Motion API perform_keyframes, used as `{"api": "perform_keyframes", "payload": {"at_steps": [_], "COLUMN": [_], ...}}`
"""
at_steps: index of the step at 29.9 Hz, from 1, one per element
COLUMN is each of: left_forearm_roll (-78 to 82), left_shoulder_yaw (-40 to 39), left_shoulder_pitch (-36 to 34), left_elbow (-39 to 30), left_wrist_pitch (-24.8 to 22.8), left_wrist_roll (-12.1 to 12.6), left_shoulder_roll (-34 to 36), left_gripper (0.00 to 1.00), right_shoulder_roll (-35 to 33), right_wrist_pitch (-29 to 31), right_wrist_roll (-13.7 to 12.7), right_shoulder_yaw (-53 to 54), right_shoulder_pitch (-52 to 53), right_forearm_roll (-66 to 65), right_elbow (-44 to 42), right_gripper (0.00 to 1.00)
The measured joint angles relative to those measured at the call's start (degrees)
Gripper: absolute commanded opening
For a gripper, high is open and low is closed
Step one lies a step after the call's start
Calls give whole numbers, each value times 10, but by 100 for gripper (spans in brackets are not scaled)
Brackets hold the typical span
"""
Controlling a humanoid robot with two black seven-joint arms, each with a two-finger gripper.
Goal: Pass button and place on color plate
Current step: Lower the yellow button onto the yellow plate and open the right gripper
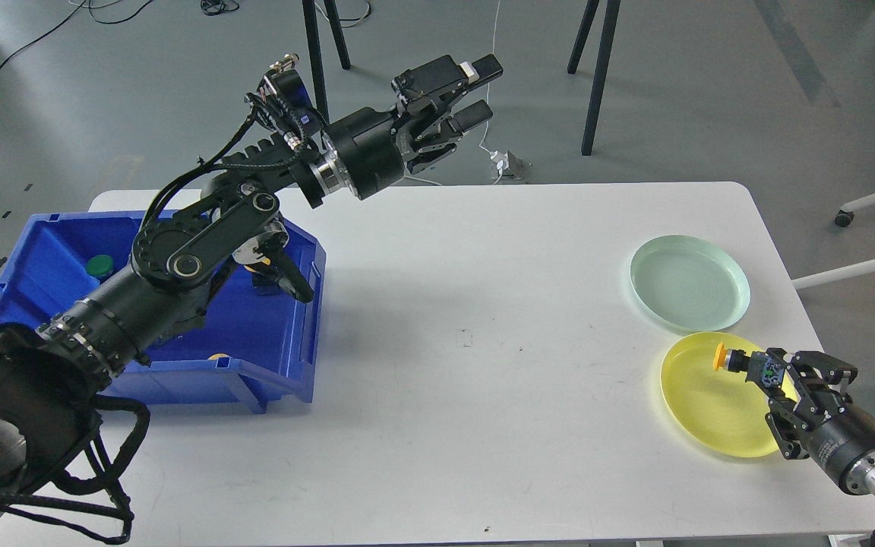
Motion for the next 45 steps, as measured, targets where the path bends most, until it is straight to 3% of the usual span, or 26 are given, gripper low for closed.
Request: {"api": "perform_keyframes", "payload": {"at_steps": [15, 45], "left_forearm_roll": [-10, -12], "left_shoulder_yaw": [1, 0], "left_shoulder_pitch": [0, 0], "left_elbow": [0, 0], "left_wrist_pitch": [0, 0], "left_wrist_roll": [0, 0], "left_shoulder_roll": [0, 0], "left_gripper": [78, 79], "right_shoulder_roll": [35, 49], "right_wrist_pitch": [1, 3], "right_wrist_roll": [0, 0], "right_shoulder_yaw": [-2, 4], "right_shoulder_pitch": [-6, -5], "right_forearm_roll": [1, 4], "right_elbow": [-50, -40], "right_gripper": [41, 47]}}
